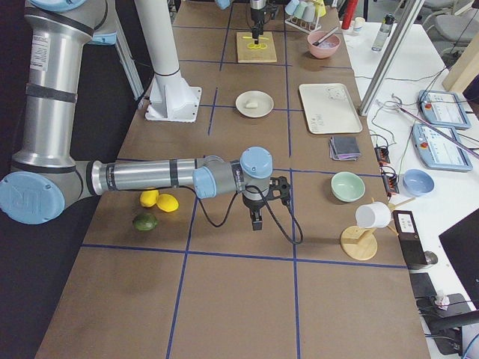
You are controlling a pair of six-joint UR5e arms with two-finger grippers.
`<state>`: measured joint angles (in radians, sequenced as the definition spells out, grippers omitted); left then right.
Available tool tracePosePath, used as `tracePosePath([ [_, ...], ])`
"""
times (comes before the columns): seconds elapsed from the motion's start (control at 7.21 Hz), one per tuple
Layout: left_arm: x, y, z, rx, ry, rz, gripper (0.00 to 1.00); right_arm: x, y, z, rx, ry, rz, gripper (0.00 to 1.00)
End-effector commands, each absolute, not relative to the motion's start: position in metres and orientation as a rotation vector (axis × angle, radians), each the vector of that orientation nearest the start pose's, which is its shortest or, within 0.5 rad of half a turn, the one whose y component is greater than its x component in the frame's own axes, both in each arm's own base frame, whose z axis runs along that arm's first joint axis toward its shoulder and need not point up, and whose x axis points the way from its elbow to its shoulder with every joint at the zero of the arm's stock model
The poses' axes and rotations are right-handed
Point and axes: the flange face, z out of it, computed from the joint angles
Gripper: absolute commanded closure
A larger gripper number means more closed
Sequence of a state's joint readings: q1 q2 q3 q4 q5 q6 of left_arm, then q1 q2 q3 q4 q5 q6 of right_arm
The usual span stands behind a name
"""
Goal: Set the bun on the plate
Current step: 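Lower the bun onto the plate, open the left gripper and withdraw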
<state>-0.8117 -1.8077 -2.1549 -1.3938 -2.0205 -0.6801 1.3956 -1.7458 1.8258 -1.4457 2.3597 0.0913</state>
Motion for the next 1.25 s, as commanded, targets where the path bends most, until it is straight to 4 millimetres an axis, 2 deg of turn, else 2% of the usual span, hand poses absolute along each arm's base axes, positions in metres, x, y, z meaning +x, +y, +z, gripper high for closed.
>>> tracePosePath([
  [0.0,0.167,-0.441,0.377,0.174,0.741,0.334,0.01,0.014,-0.431,0.618,0.069,-0.788,-0.212,0.00],
  [0.14,0.122,-0.459,0.415,0.165,0.745,0.358,0.01,0.017,-0.431,0.623,0.068,-0.787,-0.216,0.00],
  [0.42,0.013,-0.493,0.529,0.154,0.767,0.423,0.02,0.019,-0.430,0.632,0.055,-0.793,-0.205,0.00],
  [0.55,-0.019,-0.496,0.562,0.151,0.799,0.417,0.02,0.019,-0.430,0.634,0.053,-0.792,-0.204,0.00],
  [0.69,-0.032,-0.490,0.578,0.119,0.800,0.372,0.02,0.019,-0.430,0.641,0.041,-0.790,-0.198,0.00],
  [0.83,-0.034,-0.482,0.598,0.078,0.808,0.347,0.02,0.019,-0.434,0.651,0.032,-0.791,-0.198,0.00],
  [0.97,-0.034,-0.482,0.614,0.030,0.808,0.289,0.01,0.023,-0.434,0.652,0.043,-0.793,-0.217,0.00],
  [1.11,-0.034,-0.482,0.618,0.000,0.806,0.218,0.00,0.025,-0.438,0.648,0.055,-0.798,-0.216,0.00],
])
